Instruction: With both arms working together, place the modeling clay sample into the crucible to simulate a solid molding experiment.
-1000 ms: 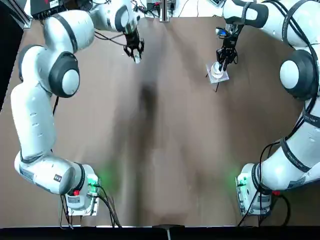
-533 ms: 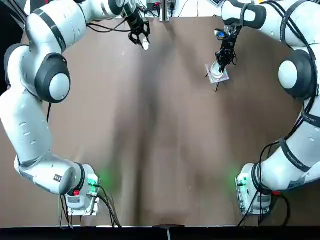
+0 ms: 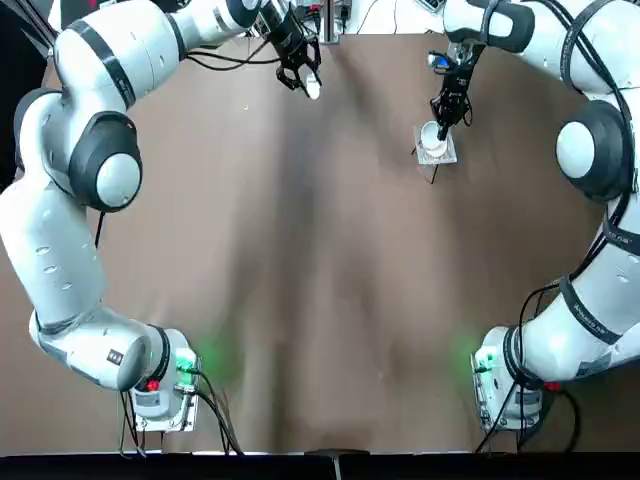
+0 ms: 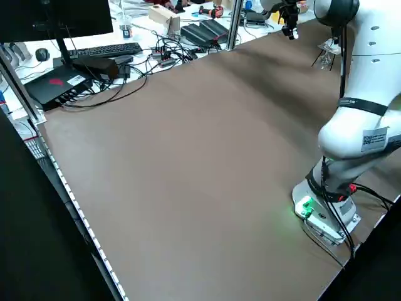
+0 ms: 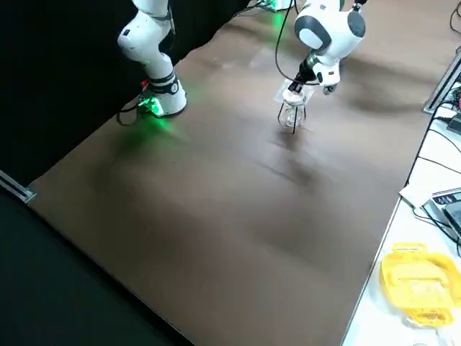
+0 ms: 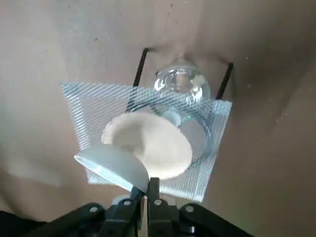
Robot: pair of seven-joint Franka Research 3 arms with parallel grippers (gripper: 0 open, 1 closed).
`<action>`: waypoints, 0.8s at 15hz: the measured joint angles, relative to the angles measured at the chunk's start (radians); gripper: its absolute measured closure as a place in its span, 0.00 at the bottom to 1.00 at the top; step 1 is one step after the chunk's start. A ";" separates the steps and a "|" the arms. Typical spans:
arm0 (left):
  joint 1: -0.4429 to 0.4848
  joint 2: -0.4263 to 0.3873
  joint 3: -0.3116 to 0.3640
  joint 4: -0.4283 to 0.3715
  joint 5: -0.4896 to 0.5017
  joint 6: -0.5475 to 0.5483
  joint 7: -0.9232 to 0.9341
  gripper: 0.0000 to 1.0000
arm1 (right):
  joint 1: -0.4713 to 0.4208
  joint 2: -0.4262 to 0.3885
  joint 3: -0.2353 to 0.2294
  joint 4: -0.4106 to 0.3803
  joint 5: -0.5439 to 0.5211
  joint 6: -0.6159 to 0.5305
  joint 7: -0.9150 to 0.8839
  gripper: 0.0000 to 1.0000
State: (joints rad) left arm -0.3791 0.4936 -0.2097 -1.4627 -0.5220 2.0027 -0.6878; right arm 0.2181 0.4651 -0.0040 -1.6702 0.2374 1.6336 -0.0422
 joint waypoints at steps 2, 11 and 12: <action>-0.001 0.000 -0.007 0.002 -0.009 0.001 0.000 0.57 | 0.000 0.000 -0.003 0.037 0.024 -0.044 0.017 0.94; -0.003 0.011 -0.026 0.013 -0.115 0.036 -0.033 0.59 | 0.081 0.017 0.015 0.106 0.280 -0.065 0.371 0.94; -0.003 0.011 -0.026 0.014 -0.118 0.036 -0.045 0.59 | 0.100 0.030 0.015 0.118 0.314 -0.058 0.440 0.94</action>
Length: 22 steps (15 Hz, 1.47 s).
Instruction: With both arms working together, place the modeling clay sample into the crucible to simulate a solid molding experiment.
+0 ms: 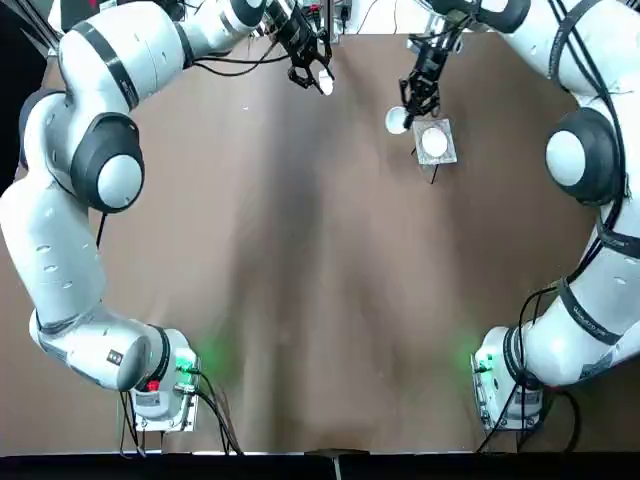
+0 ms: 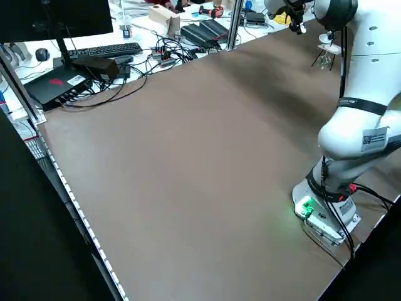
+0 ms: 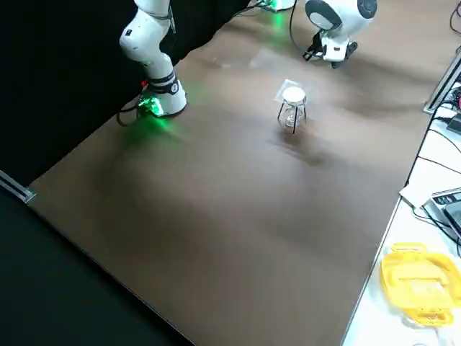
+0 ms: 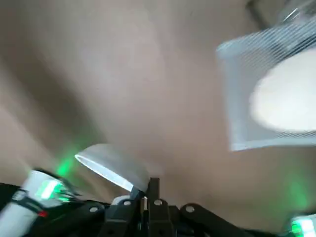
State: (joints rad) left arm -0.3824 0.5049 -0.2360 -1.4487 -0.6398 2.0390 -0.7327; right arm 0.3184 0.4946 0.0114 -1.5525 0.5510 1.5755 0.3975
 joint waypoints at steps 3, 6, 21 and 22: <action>-0.001 0.000 0.000 0.001 -0.001 0.000 -0.028 0.59 | 0.057 0.051 0.005 0.075 0.045 0.014 0.162 0.94; -0.017 0.007 -0.001 0.001 -0.001 0.000 -0.060 0.59 | 0.119 0.076 0.007 0.110 0.064 0.079 0.248 0.94; -0.083 0.067 0.000 0.003 -0.002 0.084 -0.277 0.56 | 0.161 0.087 0.006 0.128 0.176 0.122 0.251 0.94; -0.083 0.068 0.000 0.003 -0.002 0.086 -0.287 0.54 | 0.161 0.087 0.006 0.129 0.177 0.122 0.247 0.94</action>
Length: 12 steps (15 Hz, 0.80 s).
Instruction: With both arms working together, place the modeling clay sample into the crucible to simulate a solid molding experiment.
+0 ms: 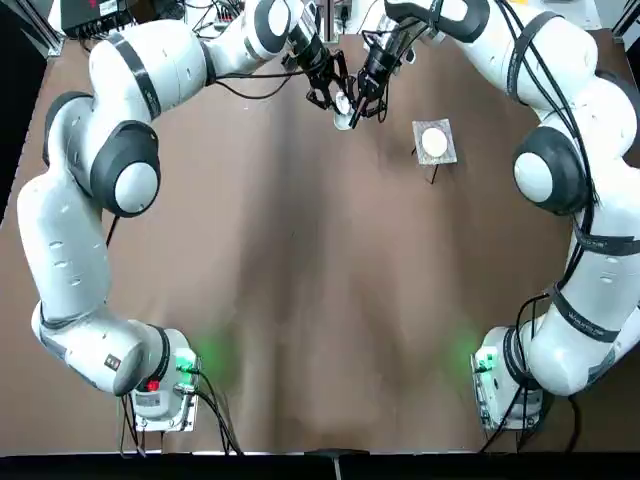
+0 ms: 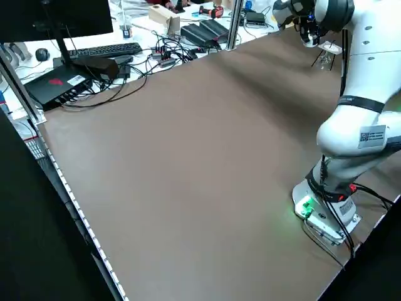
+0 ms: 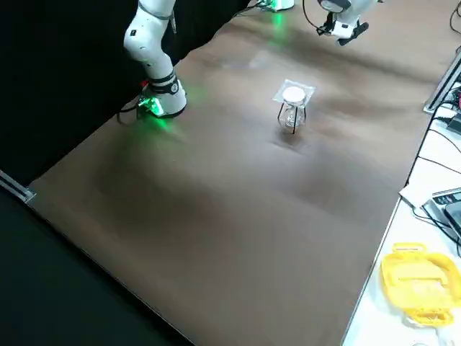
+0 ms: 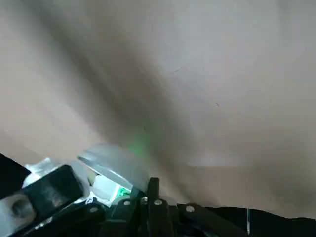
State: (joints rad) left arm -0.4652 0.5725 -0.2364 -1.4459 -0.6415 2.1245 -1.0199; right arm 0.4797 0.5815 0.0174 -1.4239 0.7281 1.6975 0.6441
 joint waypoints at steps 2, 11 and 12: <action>0.000 0.000 0.000 0.000 0.000 0.000 -0.007 0.47 | 0.000 0.000 0.000 0.000 0.002 0.000 -0.004 0.94; 0.000 0.001 0.004 0.002 0.000 0.001 -0.054 0.02 | -0.015 0.000 -0.007 0.001 0.059 0.013 -0.004 0.94; -0.001 0.001 0.004 0.002 0.000 0.001 -0.056 0.02 | -0.018 0.000 -0.008 0.001 0.059 0.023 -0.004 0.94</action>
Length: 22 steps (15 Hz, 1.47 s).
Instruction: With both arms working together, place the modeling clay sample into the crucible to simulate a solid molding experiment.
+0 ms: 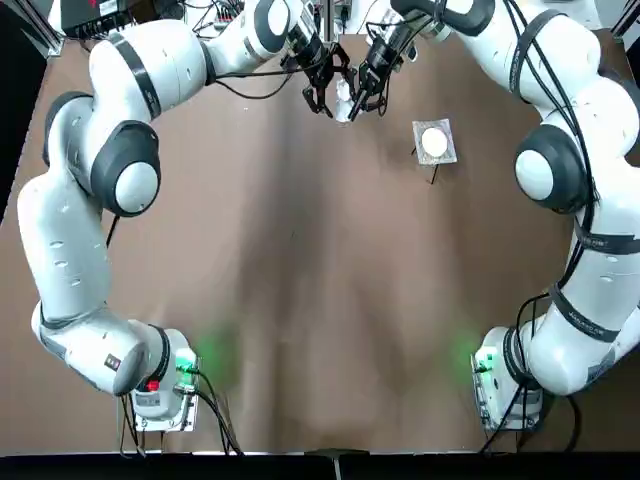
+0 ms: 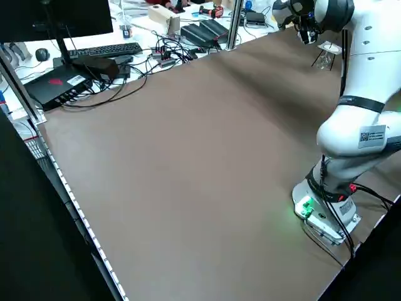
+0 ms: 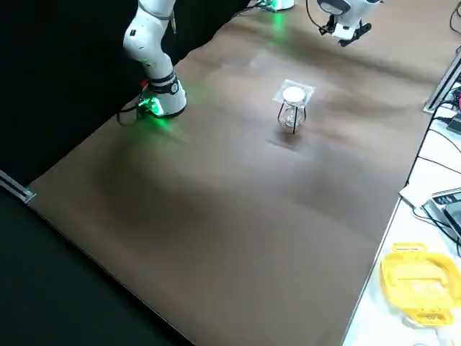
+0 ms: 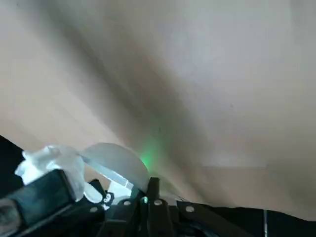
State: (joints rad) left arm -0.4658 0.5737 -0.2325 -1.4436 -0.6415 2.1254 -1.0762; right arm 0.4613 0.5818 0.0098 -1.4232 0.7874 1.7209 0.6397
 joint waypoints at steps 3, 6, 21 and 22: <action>0.000 0.001 0.000 0.000 0.000 -0.001 -0.001 0.02 | -0.017 0.001 -0.002 0.000 0.001 0.024 0.000 0.94; -0.002 0.003 0.000 0.000 0.000 -0.002 -0.001 0.02 | -0.031 0.002 -0.003 0.000 0.005 0.083 -0.001 0.94; -0.029 0.006 0.006 0.003 0.013 -0.012 -0.043 0.00 | -0.042 0.016 -0.003 -0.002 0.053 0.092 -0.037 0.94; -0.027 0.004 0.008 0.005 0.013 -0.024 -0.048 0.00 | -0.042 0.020 -0.003 -0.002 0.054 0.092 -0.037 0.94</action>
State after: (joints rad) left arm -0.4923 0.5781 -0.2246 -1.4390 -0.6288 2.1013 -1.1240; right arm 0.4191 0.6014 0.0072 -1.4251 0.8411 1.8127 0.6025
